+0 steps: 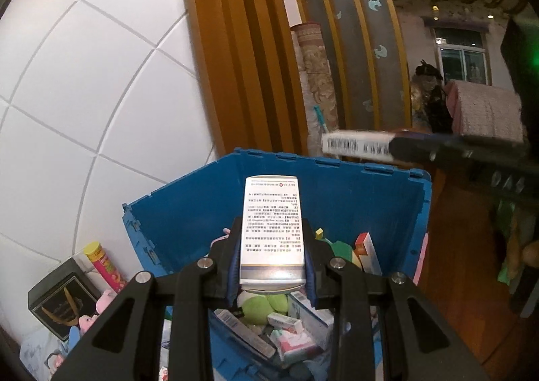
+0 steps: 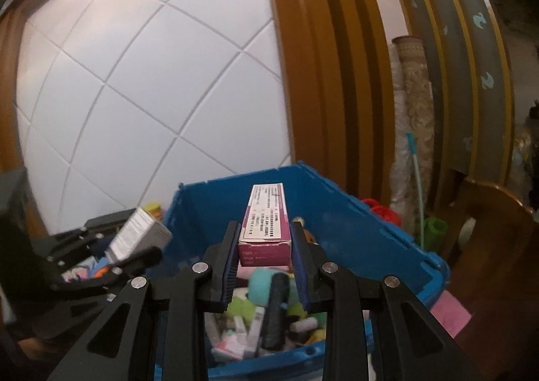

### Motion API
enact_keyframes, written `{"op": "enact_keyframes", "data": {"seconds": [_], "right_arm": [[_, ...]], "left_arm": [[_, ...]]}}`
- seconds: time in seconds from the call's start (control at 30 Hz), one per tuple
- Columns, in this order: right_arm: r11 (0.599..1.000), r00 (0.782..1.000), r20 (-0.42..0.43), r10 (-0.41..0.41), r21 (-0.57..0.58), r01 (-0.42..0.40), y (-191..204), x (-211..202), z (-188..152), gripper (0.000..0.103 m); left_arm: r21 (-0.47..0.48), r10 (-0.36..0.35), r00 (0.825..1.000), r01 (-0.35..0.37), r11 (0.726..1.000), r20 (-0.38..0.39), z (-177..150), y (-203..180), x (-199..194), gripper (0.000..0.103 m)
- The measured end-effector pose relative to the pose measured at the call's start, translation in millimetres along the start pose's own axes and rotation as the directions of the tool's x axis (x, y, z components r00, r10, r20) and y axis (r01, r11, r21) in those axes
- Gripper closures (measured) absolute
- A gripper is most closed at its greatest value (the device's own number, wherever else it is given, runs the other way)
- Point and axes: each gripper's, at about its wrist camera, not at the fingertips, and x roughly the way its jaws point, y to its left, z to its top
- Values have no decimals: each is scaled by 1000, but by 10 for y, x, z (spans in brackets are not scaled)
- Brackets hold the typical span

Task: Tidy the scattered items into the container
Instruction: 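Carry the white box and pink-white box up over the blue crate, then open both tools over the blue crate to drop both boxes, then move both tools back over the pile on the bed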

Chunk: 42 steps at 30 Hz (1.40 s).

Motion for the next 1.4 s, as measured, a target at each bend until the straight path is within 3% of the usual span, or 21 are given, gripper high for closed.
{"op": "enact_keyframes", "data": {"seconds": [0.47,0.5,0.53,0.57,0.6,0.97,1.4], "right_arm": [[999,998,-45,-34,7,34,-226,478,171,74],[999,998,-57,-41,4,41,-224,525,200,67],[999,997,-59,-44,3,44,-219,547,222,49],[999,998,-49,-42,5,43,-213,536,237,39],[999,998,-39,-41,8,41,-207,525,252,25],[998,997,44,-60,-7,60,-198,282,259,21],[999,994,103,-35,14,34,-21,-18,-105,15]], "left_arm": [[-13,66,998,-66,998,-19,132,6,77,71],[-14,89,996,-89,996,-19,155,-3,95,54],[-14,111,994,-111,994,-19,178,-12,113,20],[-13,132,991,-132,991,-12,194,-17,114,2],[-11,143,990,-143,990,1,206,-21,92,0],[-11,190,982,-190,982,-2,102,-9,38,0],[-38,241,970,-239,970,35,-262,55,-424,0]]}}
